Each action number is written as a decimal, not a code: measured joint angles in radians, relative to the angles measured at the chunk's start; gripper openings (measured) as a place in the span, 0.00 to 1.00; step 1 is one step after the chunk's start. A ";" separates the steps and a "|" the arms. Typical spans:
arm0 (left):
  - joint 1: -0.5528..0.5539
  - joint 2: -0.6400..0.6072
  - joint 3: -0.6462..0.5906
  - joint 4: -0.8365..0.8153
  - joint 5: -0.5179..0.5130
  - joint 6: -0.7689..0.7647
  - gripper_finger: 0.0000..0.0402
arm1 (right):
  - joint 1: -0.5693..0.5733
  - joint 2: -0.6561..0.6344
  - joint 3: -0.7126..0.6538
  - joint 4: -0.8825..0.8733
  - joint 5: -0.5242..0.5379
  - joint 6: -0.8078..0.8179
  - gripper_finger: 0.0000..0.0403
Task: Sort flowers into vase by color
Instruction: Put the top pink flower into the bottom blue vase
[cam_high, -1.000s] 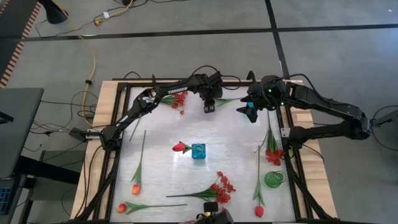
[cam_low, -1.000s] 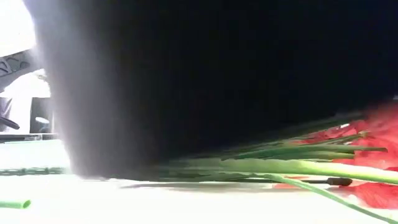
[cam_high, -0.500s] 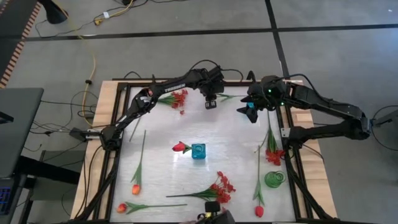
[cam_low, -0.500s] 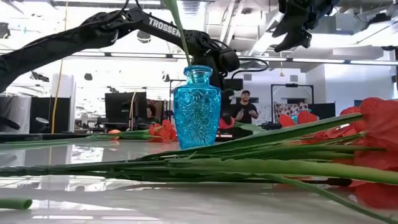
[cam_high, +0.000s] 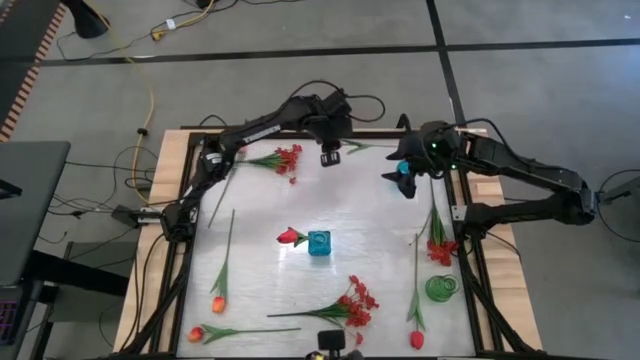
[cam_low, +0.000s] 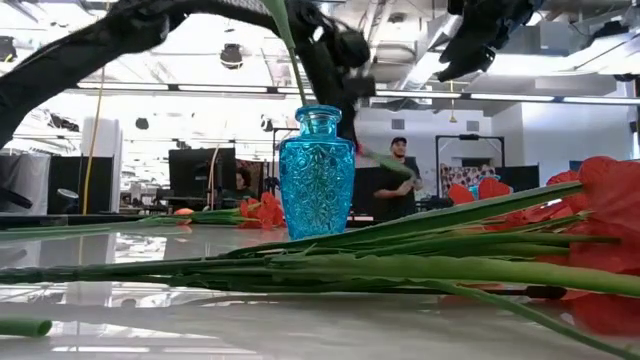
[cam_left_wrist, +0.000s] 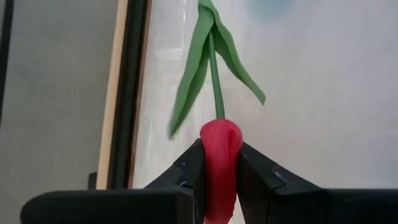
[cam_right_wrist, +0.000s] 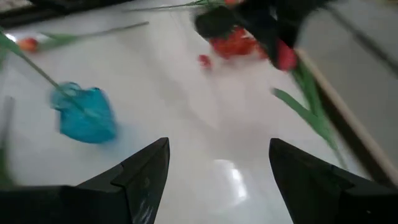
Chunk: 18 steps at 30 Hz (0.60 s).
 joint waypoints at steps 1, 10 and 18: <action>-0.002 -0.021 0.000 -0.017 0.000 -0.006 0.14 | -0.001 0.001 0.000 0.000 0.023 -0.028 0.75; -0.018 -0.209 0.001 -0.114 0.000 -0.016 0.14 | -0.001 0.092 0.002 0.088 0.291 -0.314 0.75; -0.019 -0.274 0.001 -0.165 -0.002 -0.035 0.14 | 0.010 0.233 0.085 0.114 0.495 -0.411 0.75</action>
